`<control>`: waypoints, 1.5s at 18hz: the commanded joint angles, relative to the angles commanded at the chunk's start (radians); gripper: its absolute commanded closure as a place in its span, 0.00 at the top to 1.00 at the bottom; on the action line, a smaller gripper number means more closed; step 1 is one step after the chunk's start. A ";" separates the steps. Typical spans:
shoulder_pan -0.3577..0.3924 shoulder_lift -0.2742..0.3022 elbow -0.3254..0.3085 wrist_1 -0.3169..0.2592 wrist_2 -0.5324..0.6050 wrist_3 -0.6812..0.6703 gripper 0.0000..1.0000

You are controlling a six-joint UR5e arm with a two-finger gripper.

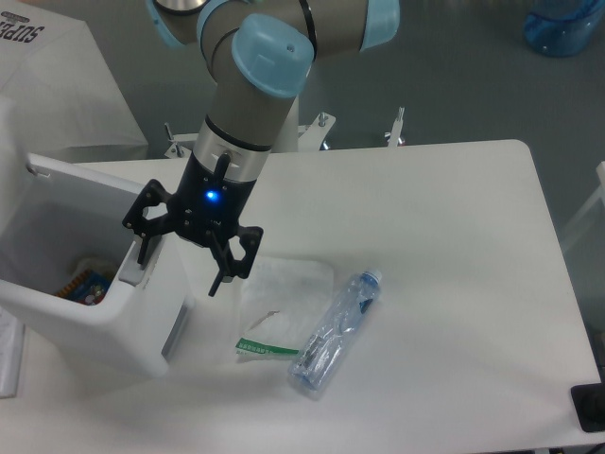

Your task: Open the trash can

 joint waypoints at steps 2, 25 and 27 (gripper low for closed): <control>0.002 0.000 0.015 -0.002 0.000 0.002 1.00; 0.342 -0.406 0.304 -0.003 0.443 0.717 1.00; 0.347 -0.405 0.302 -0.009 0.454 0.806 1.00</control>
